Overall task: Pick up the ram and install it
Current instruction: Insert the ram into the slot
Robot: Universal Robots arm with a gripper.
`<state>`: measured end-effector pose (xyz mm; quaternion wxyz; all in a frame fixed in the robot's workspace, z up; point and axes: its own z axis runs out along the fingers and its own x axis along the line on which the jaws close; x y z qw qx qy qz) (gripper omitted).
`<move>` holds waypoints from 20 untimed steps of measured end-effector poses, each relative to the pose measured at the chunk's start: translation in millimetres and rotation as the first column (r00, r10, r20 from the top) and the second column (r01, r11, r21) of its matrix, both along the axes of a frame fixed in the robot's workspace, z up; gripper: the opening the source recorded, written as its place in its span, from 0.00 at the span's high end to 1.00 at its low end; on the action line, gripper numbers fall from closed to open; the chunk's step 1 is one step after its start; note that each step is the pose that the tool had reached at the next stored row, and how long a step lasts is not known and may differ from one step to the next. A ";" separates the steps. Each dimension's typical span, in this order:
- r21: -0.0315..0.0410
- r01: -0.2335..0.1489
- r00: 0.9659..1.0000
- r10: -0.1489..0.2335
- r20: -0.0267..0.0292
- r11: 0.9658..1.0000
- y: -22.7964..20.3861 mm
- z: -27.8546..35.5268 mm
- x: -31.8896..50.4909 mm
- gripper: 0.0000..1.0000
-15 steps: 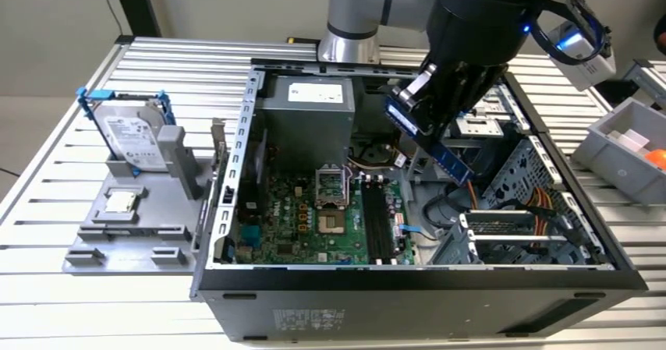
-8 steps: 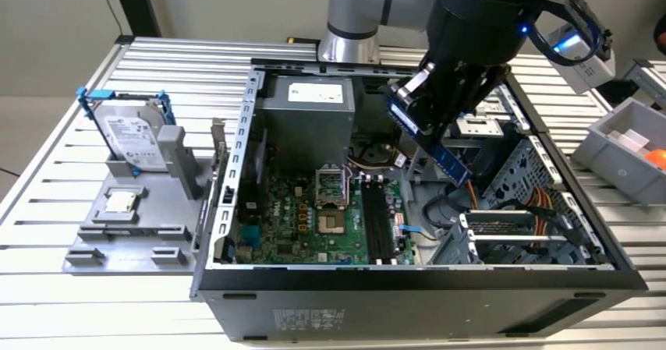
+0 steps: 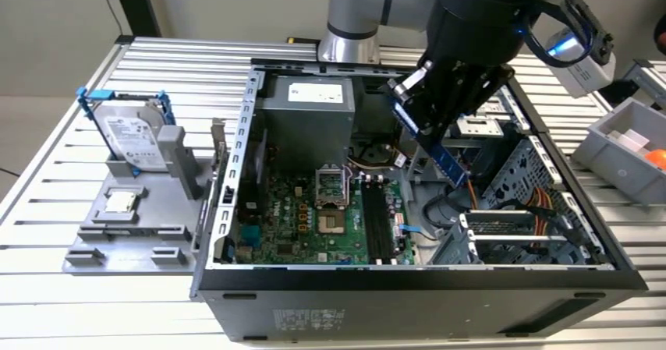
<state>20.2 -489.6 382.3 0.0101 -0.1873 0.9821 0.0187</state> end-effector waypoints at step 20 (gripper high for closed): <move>0.000 0.169 0.986 -0.169 0.000 0.986 0.0 0.0 0.0 1.00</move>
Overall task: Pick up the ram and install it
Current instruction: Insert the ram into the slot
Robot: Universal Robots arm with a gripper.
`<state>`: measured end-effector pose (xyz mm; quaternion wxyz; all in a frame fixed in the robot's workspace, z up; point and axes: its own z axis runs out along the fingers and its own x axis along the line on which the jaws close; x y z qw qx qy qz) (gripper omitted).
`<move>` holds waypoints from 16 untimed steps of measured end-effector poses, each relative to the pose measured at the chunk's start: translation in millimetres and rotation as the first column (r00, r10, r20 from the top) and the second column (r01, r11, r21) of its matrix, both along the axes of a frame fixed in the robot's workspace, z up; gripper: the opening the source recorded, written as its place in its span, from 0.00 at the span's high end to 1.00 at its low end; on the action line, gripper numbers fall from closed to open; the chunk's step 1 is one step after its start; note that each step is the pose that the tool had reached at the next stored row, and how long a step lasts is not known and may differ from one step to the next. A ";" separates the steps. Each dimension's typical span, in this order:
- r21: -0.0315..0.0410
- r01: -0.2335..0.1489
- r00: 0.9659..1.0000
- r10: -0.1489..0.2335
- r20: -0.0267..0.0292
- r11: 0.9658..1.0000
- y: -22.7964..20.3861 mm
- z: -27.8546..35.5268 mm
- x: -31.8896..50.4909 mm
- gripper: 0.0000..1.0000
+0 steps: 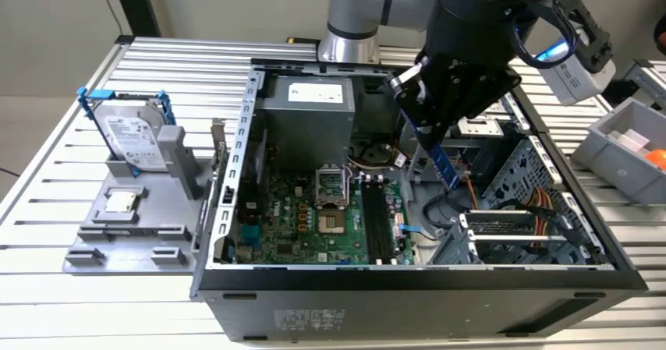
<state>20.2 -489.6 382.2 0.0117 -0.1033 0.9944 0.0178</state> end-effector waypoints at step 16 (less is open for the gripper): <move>0.000 0.010 1.000 -0.010 0.000 1.000 0.0 0.0 0.0 1.00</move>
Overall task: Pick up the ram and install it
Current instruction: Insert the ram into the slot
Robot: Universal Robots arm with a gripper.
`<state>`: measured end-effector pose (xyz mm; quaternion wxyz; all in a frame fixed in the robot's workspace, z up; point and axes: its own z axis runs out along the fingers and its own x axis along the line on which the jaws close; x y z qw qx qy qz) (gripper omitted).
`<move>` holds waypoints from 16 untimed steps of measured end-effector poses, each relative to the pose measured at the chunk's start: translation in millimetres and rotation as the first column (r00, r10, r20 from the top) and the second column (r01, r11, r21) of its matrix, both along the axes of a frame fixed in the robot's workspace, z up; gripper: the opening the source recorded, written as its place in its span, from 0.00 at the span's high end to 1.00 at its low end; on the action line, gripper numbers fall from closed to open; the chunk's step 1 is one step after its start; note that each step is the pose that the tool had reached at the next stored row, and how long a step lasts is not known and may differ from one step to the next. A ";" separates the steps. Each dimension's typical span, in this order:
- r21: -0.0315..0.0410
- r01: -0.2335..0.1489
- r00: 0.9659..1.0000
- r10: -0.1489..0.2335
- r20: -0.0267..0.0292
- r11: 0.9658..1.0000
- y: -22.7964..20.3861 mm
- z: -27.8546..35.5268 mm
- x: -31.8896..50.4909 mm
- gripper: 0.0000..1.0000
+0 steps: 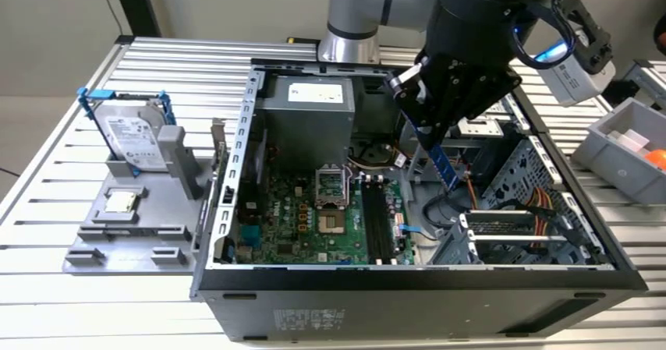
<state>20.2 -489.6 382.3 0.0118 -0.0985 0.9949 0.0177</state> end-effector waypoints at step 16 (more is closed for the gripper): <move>0.000 0.109 0.994 -0.109 0.000 0.994 0.0 0.0 0.0 1.00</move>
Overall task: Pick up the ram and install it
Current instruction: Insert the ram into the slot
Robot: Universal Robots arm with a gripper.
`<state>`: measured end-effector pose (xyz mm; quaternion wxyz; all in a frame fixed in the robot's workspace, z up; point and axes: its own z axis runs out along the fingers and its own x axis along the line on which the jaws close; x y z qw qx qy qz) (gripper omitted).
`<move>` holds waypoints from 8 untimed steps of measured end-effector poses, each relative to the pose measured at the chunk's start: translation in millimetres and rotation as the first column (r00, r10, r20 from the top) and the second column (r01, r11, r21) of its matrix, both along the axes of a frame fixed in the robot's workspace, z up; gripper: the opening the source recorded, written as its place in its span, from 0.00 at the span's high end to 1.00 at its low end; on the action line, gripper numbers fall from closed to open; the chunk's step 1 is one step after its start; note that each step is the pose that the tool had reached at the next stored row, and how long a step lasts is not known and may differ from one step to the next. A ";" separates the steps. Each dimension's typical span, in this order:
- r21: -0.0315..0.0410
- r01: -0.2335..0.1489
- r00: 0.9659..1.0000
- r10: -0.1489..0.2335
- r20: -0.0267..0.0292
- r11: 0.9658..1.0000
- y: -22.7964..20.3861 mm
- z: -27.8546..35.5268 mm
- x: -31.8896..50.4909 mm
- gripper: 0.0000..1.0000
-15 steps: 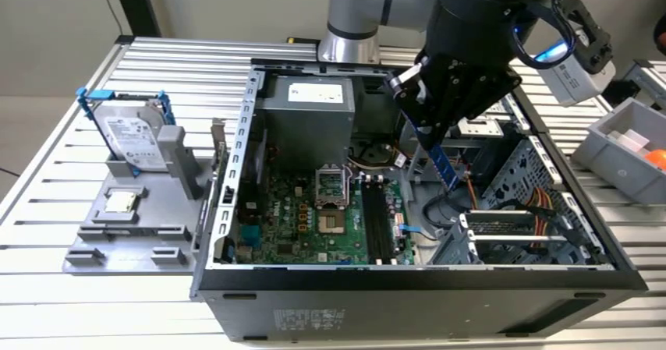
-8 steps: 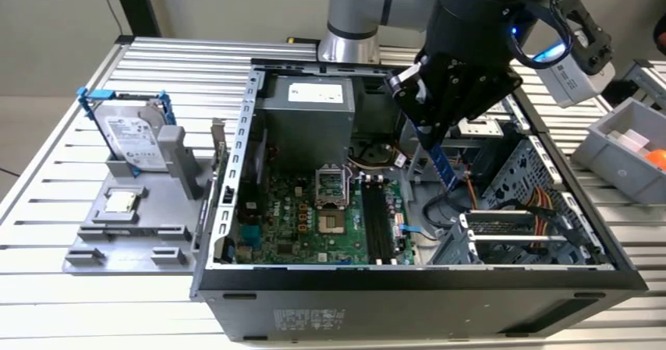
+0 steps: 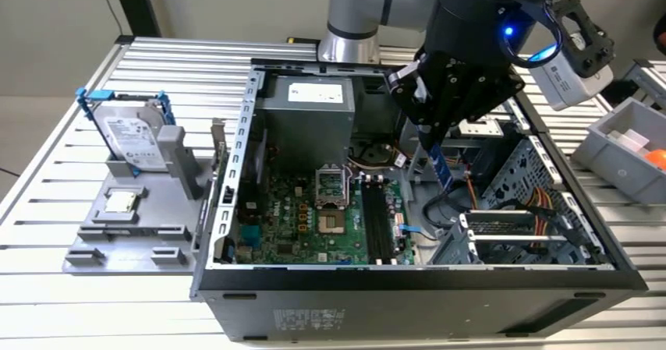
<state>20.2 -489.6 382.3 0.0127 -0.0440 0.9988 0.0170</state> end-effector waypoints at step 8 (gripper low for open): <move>0.000 0.000 1.000 0.000 0.000 1.000 0.0 0.0 0.0 1.00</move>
